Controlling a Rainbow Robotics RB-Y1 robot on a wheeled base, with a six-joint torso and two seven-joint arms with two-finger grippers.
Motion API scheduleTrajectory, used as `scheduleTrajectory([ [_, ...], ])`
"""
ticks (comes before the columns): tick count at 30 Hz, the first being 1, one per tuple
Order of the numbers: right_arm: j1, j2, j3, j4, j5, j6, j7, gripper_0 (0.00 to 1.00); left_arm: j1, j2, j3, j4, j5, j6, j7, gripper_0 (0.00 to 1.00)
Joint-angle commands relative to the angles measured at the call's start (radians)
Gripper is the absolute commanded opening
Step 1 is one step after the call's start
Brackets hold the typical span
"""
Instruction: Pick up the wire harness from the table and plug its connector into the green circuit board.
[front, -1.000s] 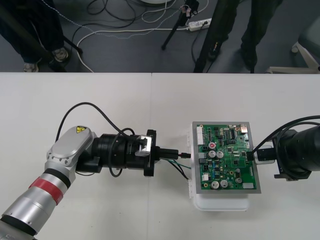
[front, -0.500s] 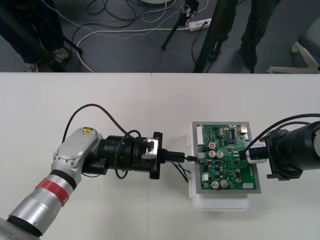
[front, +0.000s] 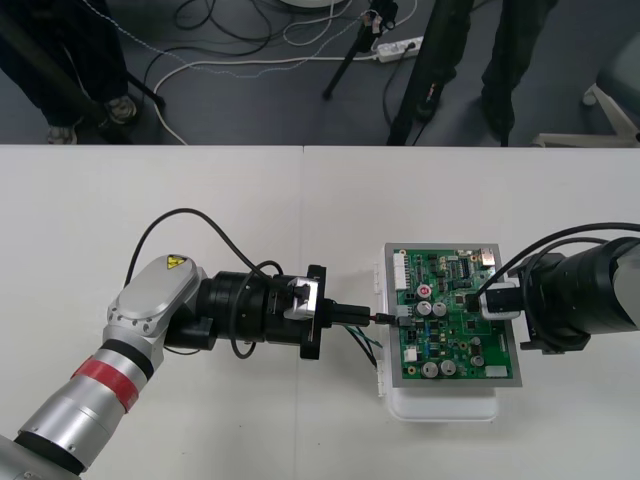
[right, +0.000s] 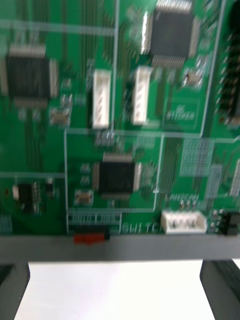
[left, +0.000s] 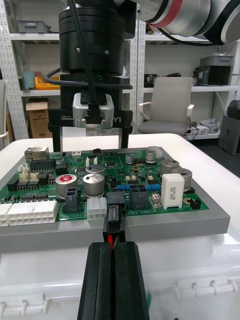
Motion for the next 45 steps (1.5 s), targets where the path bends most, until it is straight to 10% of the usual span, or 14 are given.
scheduleTrajectory([
  [1,-0.028,0.033,0.013,-0.004,-0.002,-0.008,-0.053,1.00,-0.036,-0.029,-0.021,-0.036,-0.008,0.024,-0.105,0.00],
  [45,-0.029,0.062,0.018,-0.004,-0.022,-0.008,-0.068,1.00,-0.036,-0.055,-0.026,-0.036,-0.029,0.044,-0.114,0.00],
])
